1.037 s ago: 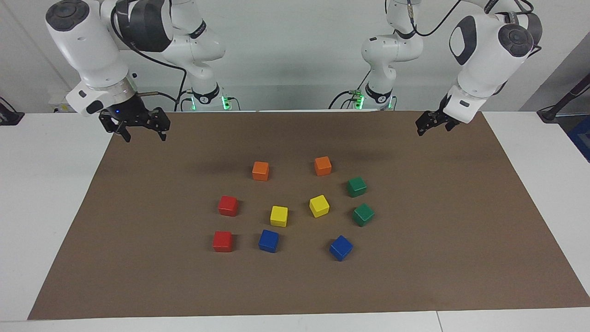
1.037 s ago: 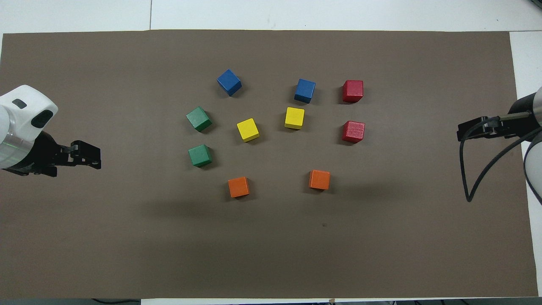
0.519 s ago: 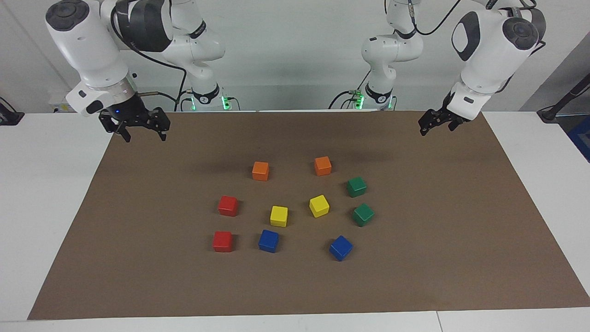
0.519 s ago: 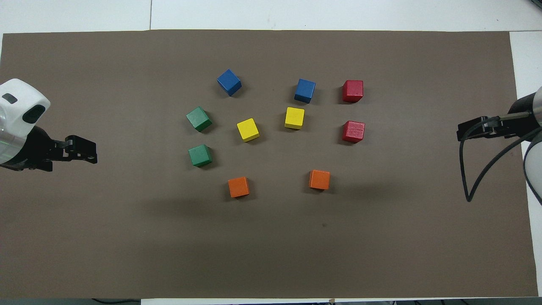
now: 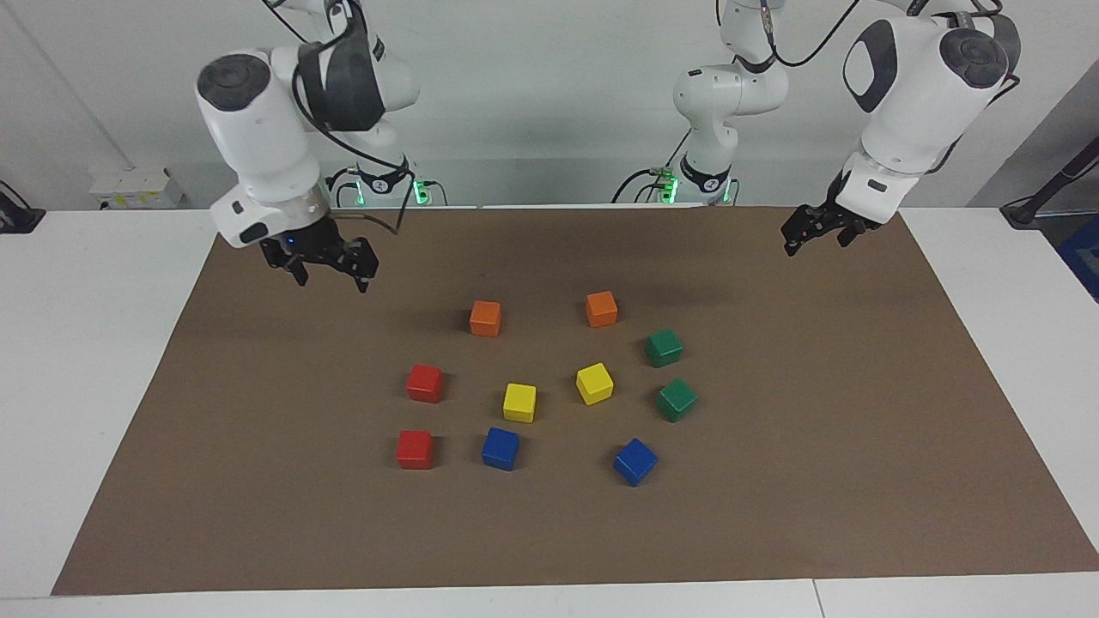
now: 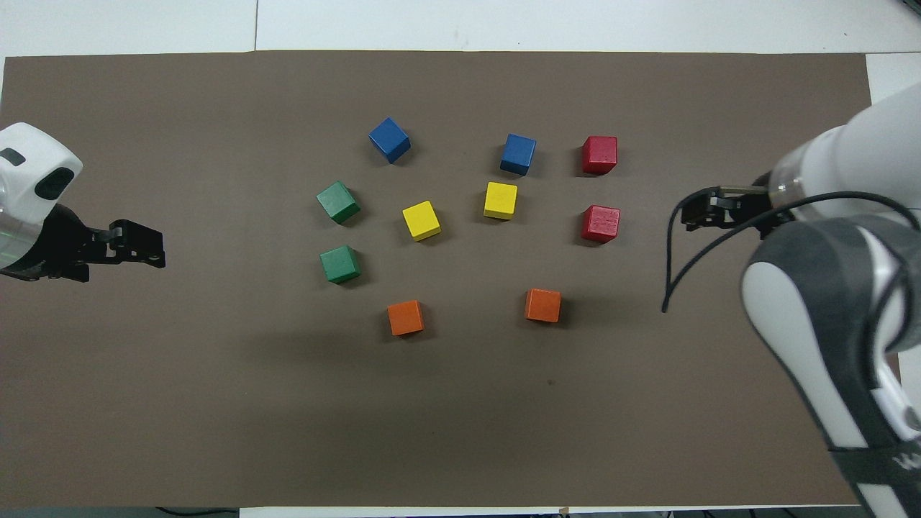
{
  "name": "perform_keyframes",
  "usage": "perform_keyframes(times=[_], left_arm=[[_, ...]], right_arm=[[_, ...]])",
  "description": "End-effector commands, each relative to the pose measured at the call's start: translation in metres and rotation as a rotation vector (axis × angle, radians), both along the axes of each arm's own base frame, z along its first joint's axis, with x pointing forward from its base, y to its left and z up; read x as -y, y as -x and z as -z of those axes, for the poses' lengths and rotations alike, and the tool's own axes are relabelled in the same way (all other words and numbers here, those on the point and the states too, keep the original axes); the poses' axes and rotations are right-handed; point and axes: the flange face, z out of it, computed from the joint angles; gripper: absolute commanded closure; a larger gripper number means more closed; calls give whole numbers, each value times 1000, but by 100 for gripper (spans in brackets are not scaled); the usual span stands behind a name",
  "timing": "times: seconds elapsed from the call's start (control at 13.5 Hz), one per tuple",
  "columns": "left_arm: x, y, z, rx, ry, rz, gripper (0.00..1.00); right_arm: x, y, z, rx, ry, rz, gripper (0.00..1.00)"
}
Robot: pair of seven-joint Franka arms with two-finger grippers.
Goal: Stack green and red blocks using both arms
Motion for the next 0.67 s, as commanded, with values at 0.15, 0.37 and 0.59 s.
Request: perform_keyframes(times=[0.15,0.37,0.59], left_arm=[[36,-31,4,98,28,-37,0],[116,-52,77,111,38,-122,0],[170,-37,147,114,-19,-99,0]], right_arm=[[-49,-30,96,39,-40,117,0],[-53,-37,121,38,-41,122,0],[-55,-39,137,32,-42,125,0]])
